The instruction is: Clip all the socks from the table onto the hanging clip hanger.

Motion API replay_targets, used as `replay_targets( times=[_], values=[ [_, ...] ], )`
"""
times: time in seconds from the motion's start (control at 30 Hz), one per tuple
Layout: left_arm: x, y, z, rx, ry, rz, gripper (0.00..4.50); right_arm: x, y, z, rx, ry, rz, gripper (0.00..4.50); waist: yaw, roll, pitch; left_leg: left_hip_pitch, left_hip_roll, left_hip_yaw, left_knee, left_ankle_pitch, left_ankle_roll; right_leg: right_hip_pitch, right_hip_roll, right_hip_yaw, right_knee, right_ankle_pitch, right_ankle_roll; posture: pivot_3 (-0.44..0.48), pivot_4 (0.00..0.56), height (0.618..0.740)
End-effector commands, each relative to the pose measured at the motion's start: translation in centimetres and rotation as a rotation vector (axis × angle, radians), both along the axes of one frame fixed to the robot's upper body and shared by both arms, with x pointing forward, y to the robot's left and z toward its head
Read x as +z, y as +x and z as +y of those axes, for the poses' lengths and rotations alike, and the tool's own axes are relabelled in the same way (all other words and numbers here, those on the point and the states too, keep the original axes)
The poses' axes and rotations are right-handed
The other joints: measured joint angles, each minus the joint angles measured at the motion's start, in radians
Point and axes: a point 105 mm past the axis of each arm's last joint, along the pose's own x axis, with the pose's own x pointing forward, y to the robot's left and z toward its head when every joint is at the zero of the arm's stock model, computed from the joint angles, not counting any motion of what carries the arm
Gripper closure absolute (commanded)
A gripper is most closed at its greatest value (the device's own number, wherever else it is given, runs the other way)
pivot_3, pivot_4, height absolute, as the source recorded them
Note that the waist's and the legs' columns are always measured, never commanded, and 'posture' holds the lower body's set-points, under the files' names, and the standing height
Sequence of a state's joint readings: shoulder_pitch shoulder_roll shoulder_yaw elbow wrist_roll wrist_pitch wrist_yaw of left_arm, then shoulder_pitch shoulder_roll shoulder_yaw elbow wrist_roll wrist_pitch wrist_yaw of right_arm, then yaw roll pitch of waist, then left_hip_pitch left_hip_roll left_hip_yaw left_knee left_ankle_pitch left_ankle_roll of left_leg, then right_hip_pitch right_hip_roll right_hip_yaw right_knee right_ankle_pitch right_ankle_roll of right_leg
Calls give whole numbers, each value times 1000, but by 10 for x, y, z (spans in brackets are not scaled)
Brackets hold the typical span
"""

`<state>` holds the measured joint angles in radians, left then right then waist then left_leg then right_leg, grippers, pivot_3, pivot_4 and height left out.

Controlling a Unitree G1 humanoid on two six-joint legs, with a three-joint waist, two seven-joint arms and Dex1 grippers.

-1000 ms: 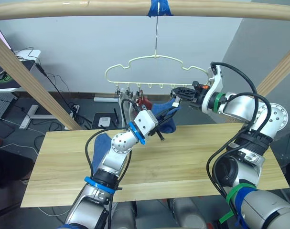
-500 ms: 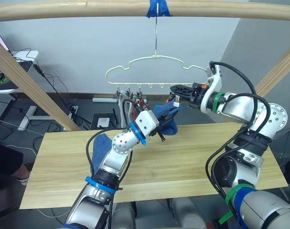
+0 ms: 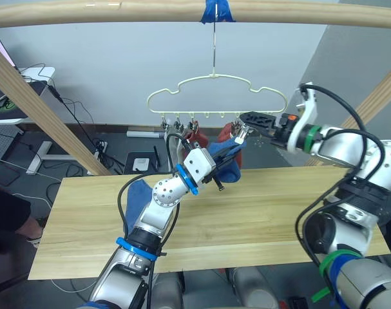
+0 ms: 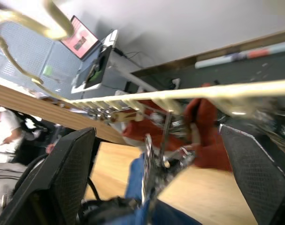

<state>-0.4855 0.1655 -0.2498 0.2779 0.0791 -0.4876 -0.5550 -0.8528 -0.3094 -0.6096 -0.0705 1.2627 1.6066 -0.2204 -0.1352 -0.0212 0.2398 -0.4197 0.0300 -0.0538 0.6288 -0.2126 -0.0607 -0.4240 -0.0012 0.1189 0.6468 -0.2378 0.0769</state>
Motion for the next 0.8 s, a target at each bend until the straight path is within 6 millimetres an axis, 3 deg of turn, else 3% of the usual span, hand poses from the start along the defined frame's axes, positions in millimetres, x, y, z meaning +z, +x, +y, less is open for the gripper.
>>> replay_targets(
  times=[0.03, 0.17, 0.27, 0.37, 0.53, 0.7, 0.8],
  values=[
    [6, 0, -4, -17, -34, 9, 3962, 7, -24, -5, 91, -73, -91, 0, 0, 0, 0, 0, 0, 0, 0, 0, 0, 0, 0, 0, 0, 0, 0, -109, 221, 740],
    [3, 1, -5, -22, -36, 42, 2911, 6, -31, -10, 112, -91, -103, 0, -6, 0, 0, 1, 0, 2, 0, 0, 0, 0, 0, 2, 0, -1, 1, -115, 219, 740],
    [-1, 3, -3, -22, -57, 96, 2061, 1, -42, -26, 72, -195, -136, 0, -2, 0, 0, 2, 0, 1, 0, 0, 1, 0, 1, 1, 1, -1, 2, -160, 211, 740],
    [-5, 0, 8, -16, -70, 137, 1272, -7, -49, -39, -8, -317, -185, 0, -4, 0, 0, 1, 0, 1, 0, 0, 1, 1, 0, 1, 0, -1, 2, -183, 209, 740],
    [-11, -14, 30, -21, -60, 196, 19, -16, -48, -37, -75, -395, -279, 0, -16, 0, 0, 2, 0, 3, 0, 0, 1, 0, 0, 3, 0, -1, 3, -176, 210, 740],
    [-13, -30, 55, -22, -63, 291, 19, -23, -43, -31, -112, -466, -375, 0, -13, 0, 0, 3, 1, 2, 1, 0, 1, 0, 1, 3, 2, -1, 4, -155, 211, 740],
    [-2, -50, 73, -72, -156, 431, 19, -23, -34, -27, -182, -459, -452, 0, -16, -1, 0, 3, 2, 3, 1, 0, 1, 0, 1, 3, 1, 0, 4, -125, 211, 740]
  ],
)
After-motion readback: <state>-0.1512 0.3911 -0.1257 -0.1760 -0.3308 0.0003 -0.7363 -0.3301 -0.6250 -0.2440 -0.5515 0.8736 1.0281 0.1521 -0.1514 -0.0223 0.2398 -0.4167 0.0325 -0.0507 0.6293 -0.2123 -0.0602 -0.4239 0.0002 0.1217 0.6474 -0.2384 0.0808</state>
